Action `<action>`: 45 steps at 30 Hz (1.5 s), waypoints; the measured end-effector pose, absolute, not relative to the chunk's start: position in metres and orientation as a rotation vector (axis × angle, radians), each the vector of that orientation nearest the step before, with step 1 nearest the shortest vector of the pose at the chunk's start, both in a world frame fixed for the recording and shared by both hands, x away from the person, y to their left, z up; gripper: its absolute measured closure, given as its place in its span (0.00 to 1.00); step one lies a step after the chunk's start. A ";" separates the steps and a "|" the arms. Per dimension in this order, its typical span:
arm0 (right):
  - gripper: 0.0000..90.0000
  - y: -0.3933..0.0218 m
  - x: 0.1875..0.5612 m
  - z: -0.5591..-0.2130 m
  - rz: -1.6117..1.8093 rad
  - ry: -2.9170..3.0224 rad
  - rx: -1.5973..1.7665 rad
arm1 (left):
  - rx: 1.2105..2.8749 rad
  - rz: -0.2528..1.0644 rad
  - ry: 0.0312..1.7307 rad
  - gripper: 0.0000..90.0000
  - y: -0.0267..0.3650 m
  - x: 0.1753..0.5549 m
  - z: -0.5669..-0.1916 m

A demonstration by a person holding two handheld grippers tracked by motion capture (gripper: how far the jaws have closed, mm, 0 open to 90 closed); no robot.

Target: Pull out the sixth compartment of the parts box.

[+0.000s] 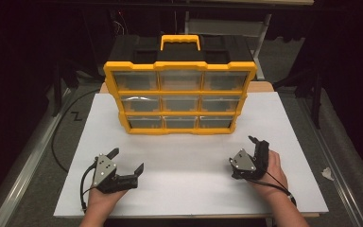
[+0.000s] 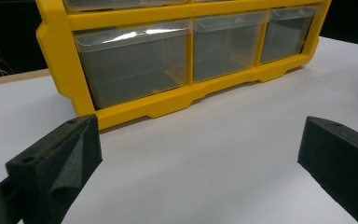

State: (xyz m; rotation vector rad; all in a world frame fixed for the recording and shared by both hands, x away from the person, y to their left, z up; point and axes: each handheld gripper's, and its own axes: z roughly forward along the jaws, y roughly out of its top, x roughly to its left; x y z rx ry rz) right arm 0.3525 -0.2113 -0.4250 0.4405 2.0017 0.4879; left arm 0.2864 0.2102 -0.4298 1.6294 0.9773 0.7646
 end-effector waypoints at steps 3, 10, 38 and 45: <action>0.01 -0.209 0.351 -0.425 0.470 1.997 0.424 | 1.630 0.764 0.976 0.00 0.210 0.287 -0.430; 0.01 -0.206 0.349 -0.425 0.377 1.977 0.327 | 1.630 0.765 0.973 0.00 0.210 0.287 -0.430; 0.01 -0.196 0.339 -0.428 0.163 1.919 0.072 | 1.624 0.766 0.967 0.00 0.210 0.286 -0.429; 0.01 -0.195 0.337 -0.429 0.119 1.892 0.033 | 1.622 0.764 0.966 0.00 0.210 0.286 -0.429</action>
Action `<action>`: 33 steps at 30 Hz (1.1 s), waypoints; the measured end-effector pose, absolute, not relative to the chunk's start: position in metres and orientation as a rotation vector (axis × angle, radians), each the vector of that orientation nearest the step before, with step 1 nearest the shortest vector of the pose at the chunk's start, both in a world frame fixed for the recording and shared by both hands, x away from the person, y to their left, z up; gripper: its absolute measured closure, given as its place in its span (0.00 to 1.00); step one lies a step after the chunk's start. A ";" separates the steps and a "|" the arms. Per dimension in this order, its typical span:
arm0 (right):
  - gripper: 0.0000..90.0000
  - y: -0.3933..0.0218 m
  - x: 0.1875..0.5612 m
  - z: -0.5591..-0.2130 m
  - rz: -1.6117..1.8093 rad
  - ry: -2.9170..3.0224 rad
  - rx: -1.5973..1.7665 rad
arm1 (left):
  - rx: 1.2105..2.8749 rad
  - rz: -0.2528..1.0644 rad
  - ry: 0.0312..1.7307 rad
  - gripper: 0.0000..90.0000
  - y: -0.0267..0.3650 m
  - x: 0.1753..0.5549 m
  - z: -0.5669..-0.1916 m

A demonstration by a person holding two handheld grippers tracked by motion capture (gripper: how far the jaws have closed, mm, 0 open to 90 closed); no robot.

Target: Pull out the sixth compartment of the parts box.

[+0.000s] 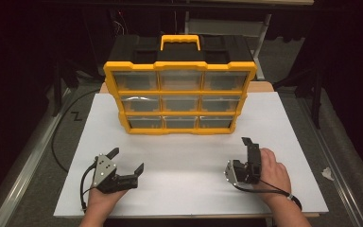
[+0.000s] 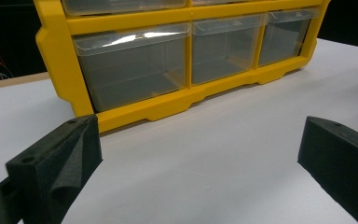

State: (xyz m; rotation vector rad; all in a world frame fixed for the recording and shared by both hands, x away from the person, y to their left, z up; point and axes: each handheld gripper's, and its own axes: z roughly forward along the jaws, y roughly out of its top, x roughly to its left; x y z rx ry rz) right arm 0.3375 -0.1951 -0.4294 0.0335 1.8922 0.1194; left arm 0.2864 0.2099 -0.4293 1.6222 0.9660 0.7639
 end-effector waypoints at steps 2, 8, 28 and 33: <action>0.01 -0.195 0.337 -0.430 0.119 1.885 0.024 | 1.624 0.759 0.965 0.00 0.210 0.286 -0.429; 0.01 -0.193 0.336 -0.429 0.106 1.873 0.010 | 1.620 0.767 0.966 0.00 0.210 0.287 -0.429; 0.25 -0.174 0.336 -0.433 0.133 1.779 0.001 | 1.655 0.773 0.943 0.00 0.208 0.289 -0.430; 0.36 -0.166 0.338 -0.431 0.136 1.749 -0.011 | 1.652 0.776 0.937 0.00 0.209 0.289 -0.430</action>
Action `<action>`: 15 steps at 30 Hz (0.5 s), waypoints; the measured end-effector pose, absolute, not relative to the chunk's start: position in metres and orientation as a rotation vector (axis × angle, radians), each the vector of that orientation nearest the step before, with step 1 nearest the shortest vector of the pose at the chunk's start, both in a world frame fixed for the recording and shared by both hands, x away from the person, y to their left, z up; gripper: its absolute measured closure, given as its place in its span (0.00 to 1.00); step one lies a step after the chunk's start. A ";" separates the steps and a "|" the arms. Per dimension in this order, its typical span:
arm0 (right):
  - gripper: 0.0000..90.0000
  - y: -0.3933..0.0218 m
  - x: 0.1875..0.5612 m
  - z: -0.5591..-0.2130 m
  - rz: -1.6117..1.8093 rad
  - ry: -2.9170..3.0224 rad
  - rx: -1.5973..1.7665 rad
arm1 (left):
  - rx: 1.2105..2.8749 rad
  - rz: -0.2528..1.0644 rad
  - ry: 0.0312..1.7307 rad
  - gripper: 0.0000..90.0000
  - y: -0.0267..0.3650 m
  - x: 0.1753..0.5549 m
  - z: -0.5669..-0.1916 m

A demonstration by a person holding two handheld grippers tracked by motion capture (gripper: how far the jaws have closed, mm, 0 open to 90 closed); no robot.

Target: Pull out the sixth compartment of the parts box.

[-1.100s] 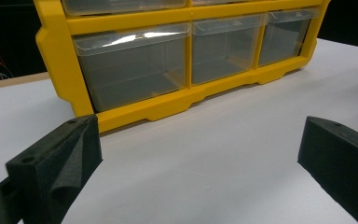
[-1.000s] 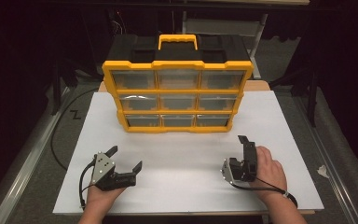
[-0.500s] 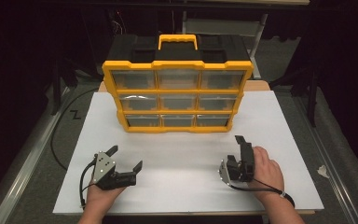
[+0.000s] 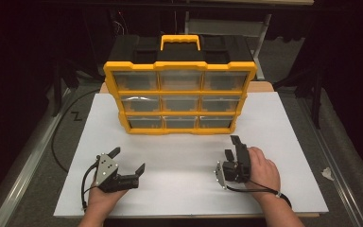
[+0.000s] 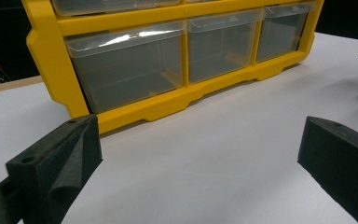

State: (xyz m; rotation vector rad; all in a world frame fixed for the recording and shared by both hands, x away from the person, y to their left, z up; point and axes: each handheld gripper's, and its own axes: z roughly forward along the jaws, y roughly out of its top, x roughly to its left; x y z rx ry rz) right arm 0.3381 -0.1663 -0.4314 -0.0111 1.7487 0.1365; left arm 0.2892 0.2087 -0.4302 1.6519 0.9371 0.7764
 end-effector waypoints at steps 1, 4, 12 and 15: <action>0.40 -0.164 0.339 -0.429 0.142 1.732 -0.011 | 1.651 0.777 0.935 0.00 0.209 0.289 -0.430; 0.43 -0.162 0.340 -0.426 0.144 1.721 -0.007 | 1.653 0.780 0.930 0.00 0.208 0.289 -0.430; 0.50 -0.154 0.350 -0.410 0.152 1.664 0.005 | 1.653 0.773 0.924 0.00 0.207 0.289 -0.431; 0.53 -0.148 0.354 -0.403 0.158 1.648 0.012 | 1.655 0.775 0.921 0.00 0.207 0.289 -0.431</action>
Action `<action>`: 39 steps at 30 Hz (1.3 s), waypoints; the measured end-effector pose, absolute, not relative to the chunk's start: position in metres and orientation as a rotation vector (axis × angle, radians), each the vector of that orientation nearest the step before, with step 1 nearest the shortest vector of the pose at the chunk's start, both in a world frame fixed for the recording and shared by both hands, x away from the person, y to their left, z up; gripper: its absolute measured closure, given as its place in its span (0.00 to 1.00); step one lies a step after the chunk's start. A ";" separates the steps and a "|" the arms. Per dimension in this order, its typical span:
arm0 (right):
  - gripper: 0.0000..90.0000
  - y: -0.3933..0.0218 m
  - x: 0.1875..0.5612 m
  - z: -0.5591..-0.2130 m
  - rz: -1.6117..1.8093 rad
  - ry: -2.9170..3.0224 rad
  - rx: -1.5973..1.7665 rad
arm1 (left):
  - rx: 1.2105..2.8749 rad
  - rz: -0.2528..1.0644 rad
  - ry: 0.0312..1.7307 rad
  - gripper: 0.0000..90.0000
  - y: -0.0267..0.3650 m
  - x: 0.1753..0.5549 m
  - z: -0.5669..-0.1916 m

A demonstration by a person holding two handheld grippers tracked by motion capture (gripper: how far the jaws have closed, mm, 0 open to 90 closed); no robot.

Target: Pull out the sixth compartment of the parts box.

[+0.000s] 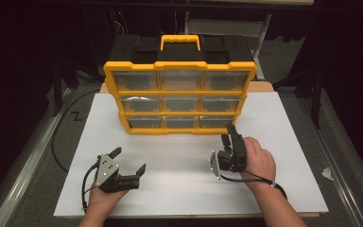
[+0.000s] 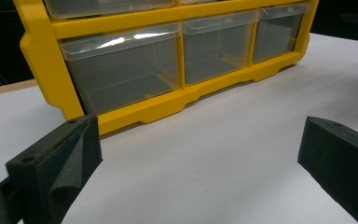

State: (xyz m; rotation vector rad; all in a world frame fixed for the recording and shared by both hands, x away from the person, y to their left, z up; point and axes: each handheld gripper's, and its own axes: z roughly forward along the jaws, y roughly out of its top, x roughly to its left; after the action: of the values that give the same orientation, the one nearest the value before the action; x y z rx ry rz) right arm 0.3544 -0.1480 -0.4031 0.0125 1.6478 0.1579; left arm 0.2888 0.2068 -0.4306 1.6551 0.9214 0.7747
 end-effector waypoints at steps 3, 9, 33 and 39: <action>0.54 -0.145 0.356 -0.399 0.154 1.648 0.016 | 1.653 0.778 0.921 0.00 0.207 0.289 -0.431; 0.57 -0.139 0.365 -0.385 0.164 1.617 -0.001 | 1.652 0.776 0.920 0.00 0.207 0.289 -0.431; 0.66 -0.131 0.389 -0.348 0.135 1.570 0.003 | 1.655 0.770 0.912 0.00 0.207 0.289 -0.431; 0.68 -0.129 0.393 -0.341 0.112 1.566 -0.022 | 1.655 0.768 0.912 0.00 0.207 0.289 -0.431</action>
State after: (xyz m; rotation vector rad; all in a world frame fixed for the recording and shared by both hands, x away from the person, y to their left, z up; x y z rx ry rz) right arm 0.3930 -0.1285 -0.3414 -0.0222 1.5662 0.1124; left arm 0.2889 0.2069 -0.4307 1.6550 0.9124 0.7683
